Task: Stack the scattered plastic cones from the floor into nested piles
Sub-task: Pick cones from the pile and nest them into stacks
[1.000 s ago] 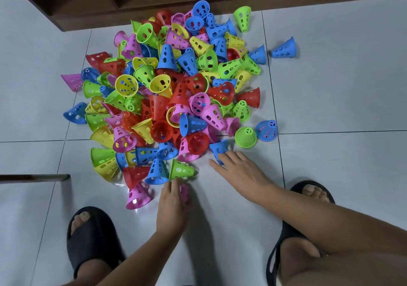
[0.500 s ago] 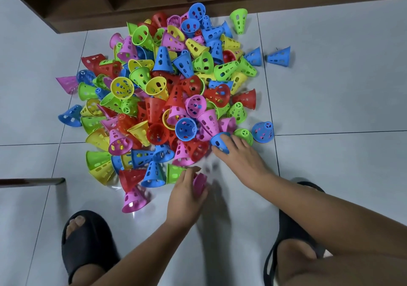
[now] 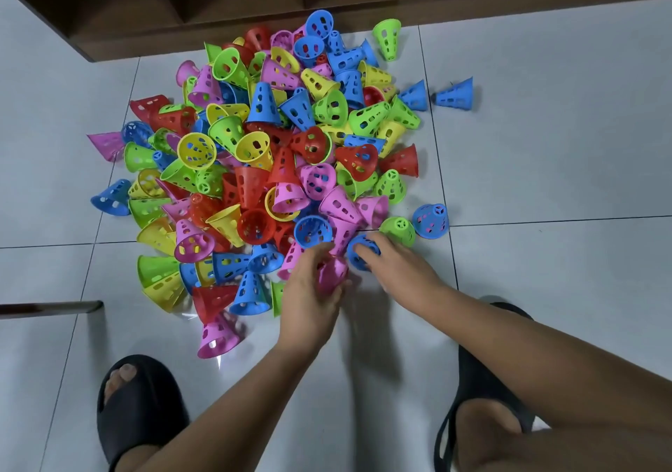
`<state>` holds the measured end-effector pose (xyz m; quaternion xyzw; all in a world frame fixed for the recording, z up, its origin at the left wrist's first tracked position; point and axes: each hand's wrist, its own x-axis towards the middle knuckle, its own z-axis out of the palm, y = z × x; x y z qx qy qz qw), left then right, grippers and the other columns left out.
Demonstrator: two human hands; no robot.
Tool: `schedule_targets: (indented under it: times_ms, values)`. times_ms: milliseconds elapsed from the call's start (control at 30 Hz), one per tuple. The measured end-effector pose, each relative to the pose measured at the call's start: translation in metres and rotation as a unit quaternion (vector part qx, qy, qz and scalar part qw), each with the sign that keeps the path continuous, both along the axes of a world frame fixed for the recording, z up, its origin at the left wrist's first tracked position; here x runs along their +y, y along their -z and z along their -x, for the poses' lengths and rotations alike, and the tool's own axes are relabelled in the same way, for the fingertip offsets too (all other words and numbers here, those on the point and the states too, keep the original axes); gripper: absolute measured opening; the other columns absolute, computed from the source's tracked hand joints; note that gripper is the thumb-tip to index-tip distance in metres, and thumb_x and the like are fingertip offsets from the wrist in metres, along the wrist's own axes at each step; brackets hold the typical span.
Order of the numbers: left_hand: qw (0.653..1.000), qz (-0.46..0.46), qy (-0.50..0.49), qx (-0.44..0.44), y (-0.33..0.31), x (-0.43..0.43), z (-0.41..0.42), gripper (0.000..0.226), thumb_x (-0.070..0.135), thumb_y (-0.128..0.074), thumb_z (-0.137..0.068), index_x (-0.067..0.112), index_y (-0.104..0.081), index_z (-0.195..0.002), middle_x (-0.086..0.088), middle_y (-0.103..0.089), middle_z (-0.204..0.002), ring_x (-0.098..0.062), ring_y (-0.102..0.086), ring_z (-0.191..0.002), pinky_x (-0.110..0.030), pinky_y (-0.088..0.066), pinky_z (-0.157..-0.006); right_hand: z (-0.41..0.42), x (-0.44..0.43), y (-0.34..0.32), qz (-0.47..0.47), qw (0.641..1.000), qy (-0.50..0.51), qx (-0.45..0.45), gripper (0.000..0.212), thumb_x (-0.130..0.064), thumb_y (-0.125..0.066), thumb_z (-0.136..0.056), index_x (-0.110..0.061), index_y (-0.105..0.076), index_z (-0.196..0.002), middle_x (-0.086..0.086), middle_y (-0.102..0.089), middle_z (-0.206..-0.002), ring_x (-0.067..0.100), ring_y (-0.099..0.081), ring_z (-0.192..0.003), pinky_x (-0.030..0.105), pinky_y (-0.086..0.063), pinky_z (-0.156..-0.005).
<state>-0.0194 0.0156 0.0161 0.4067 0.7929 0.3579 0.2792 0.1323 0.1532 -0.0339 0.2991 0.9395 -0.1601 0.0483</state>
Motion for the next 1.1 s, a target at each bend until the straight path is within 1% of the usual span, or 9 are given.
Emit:
schedule_targets:
  times_ms: [67,167,333,467,533,633,733,867,1100]
  values:
    - [1.000,0.003,-0.024,-0.016,-0.008,0.007,0.001,0.062,0.023,-0.090,-0.084,0.045,-0.055,-0.130,0.023,-0.068,-0.123,0.008,-0.062,-0.115,-0.026,-0.056,-0.096,-0.004,0.000,0.008,-0.001,1.000,0.013,0.018,0.053,-0.011,-0.070,-0.087,-0.018,-0.056,-0.137,0.011,-0.054,-0.136,0.033,-0.066,-0.108,0.044,-0.061,-0.070]
    - [0.998,-0.009,-0.036,-0.041,-0.020,0.018,0.001,0.062,0.020,-0.090,-0.085,0.046,-0.055,-0.129,0.027,-0.068,-0.122,0.012,-0.062,-0.115,-0.027,-0.057,-0.098,-0.009,0.000,0.002,0.019,0.998,0.033,0.048,0.044,-0.031,-0.041,-0.103,-0.017,-0.048,-0.144,0.009,-0.051,-0.139,0.031,-0.063,-0.114,0.043,-0.060,-0.085]
    - [0.996,-0.055,-0.039,-0.058,-0.038,0.046,-0.004,0.055,0.031,-0.089,-0.084,0.046,-0.058,-0.127,0.026,-0.067,-0.124,-0.009,-0.063,-0.122,-0.045,-0.059,-0.096,-0.025,0.006,-0.038,0.070,0.958,0.171,0.217,0.047,-0.030,-0.074,-0.097,-0.017,-0.055,-0.138,0.006,-0.061,-0.127,0.028,-0.067,-0.105,0.039,-0.057,-0.084]
    - [0.990,-0.109,-0.030,-0.088,-0.049,0.071,-0.019,0.044,0.023,-0.087,-0.088,0.038,-0.064,-0.121,0.020,-0.070,-0.121,-0.009,-0.066,-0.116,-0.033,-0.058,-0.093,-0.049,0.027,-0.060,0.031,0.931,0.209,0.297,0.040,-0.032,-0.081,-0.093,-0.021,-0.066,-0.128,-0.001,-0.061,-0.117,0.019,-0.065,-0.099,0.036,-0.058,-0.085]
    - [0.988,-0.111,-0.014,-0.107,-0.048,0.083,-0.030,0.043,0.014,-0.086,-0.088,0.036,-0.065,-0.119,0.019,-0.071,-0.117,-0.006,-0.067,-0.112,-0.024,-0.056,-0.091,-0.062,0.040,-0.063,0.004,0.926,0.240,0.290,0.038,-0.035,-0.082,-0.092,-0.024,-0.068,-0.125,0.000,-0.059,-0.109,0.019,-0.065,-0.093,0.037,-0.058,-0.081]
    - [0.989,-0.114,0.025,-0.088,-0.037,0.098,-0.044,0.042,0.012,-0.083,-0.088,0.031,-0.067,-0.121,0.018,-0.070,-0.118,-0.008,-0.068,-0.110,-0.024,-0.056,-0.091,-0.076,0.057,-0.057,-0.018,0.930,0.276,0.243,0.038,-0.039,-0.081,-0.090,-0.026,-0.070,-0.124,0.000,-0.054,-0.104,0.022,-0.063,-0.090,0.041,-0.058,-0.078]
    - [0.992,-0.091,0.048,-0.068,-0.020,0.108,-0.053,0.041,0.006,-0.079,-0.091,0.025,-0.066,-0.125,0.013,-0.069,-0.117,-0.004,-0.066,-0.108,-0.010,-0.051,-0.083,-0.078,0.069,-0.046,-0.022,0.939,0.288,0.186,0.038,-0.041,-0.081,-0.088,-0.028,-0.070,-0.123,0.000,-0.052,-0.102,0.025,-0.062,-0.091,0.041,-0.057,-0.074]
    - [0.995,-0.047,0.083,-0.026,0.007,0.124,-0.058,0.035,0.011,-0.076,-0.091,0.032,-0.065,-0.118,0.015,-0.068,-0.105,-0.006,-0.066,-0.094,-0.035,-0.061,-0.083,-0.070,0.078,-0.025,-0.002,0.954,0.276,0.116,0.044,-0.037,-0.079,-0.088,-0.022,-0.068,-0.128,0.007,-0.057,-0.107,0.032,-0.061,-0.100,0.042,-0.057,-0.078]
    - [0.986,0.048,0.137,0.077,0.031,0.137,-0.048,0.028,0.008,-0.072,-0.087,0.024,-0.062,-0.107,0.000,-0.068,-0.097,-0.027,-0.069,-0.086,-0.040,-0.055,-0.070,-0.078,0.079,-0.001,0.085,0.954,0.275,0.084,0.059,-0.029,-0.076,-0.096,-0.015,-0.052,-0.148,0.009,-0.059,-0.133,0.034,-0.060,-0.119,0.042,-0.051,-0.097]
